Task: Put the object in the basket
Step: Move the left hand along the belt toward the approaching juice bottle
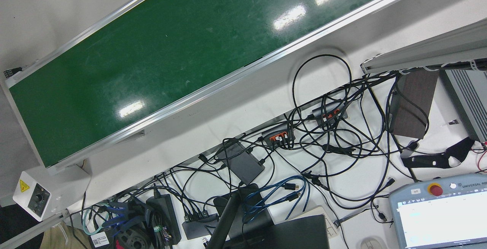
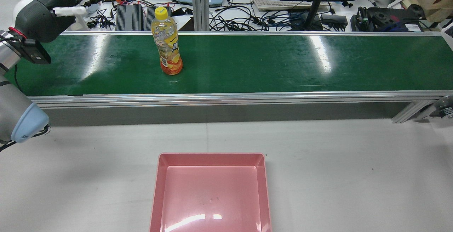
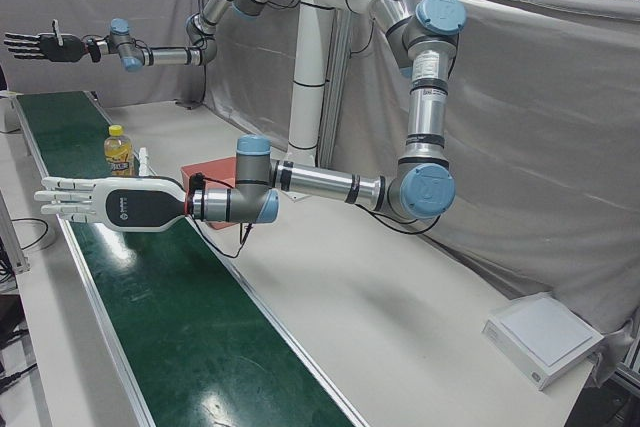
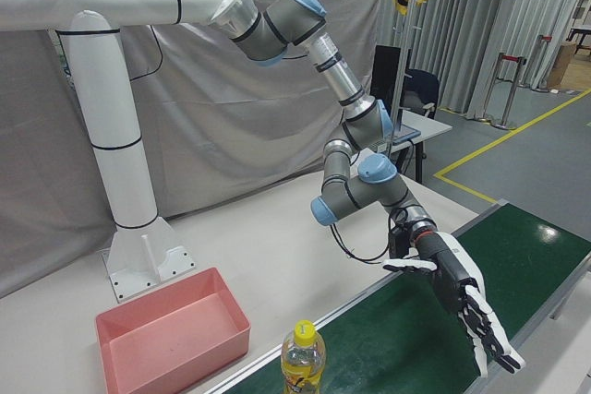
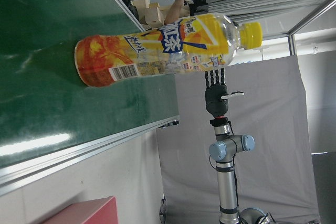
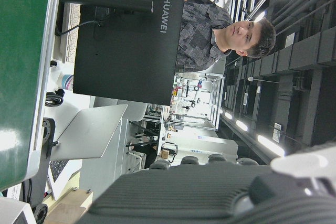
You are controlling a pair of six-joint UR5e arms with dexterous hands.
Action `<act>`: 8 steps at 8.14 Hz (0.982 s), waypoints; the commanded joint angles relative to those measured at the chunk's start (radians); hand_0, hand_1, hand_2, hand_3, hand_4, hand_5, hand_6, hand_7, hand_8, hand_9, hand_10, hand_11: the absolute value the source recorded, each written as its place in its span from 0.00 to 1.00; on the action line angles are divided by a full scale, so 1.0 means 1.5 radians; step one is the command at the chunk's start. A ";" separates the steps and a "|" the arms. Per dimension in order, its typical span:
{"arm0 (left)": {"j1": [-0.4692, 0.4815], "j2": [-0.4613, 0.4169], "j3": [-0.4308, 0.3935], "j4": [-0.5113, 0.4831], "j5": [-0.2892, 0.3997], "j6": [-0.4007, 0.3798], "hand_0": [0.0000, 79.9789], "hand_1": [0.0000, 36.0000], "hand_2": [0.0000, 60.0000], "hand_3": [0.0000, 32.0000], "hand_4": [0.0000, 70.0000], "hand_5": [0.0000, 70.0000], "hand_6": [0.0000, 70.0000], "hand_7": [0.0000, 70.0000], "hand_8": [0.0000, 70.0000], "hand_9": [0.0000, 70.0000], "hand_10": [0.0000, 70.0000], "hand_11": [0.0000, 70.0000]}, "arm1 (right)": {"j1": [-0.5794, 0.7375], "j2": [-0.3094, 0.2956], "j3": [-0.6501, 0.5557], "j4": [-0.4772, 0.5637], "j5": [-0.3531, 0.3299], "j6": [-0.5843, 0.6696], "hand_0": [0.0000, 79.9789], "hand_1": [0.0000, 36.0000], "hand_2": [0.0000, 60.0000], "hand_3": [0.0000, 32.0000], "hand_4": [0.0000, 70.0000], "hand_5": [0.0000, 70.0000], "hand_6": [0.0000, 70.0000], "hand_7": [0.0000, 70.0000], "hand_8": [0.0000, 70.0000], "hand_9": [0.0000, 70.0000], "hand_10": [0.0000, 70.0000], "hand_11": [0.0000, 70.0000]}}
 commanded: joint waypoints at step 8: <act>0.031 0.010 0.026 -0.040 0.004 0.037 0.54 0.26 0.06 0.00 0.00 0.16 0.00 0.00 0.00 0.00 0.11 0.18 | 0.000 0.000 0.000 0.000 0.000 0.000 0.00 0.00 0.00 0.00 0.00 0.00 0.00 0.00 0.00 0.00 0.00 0.00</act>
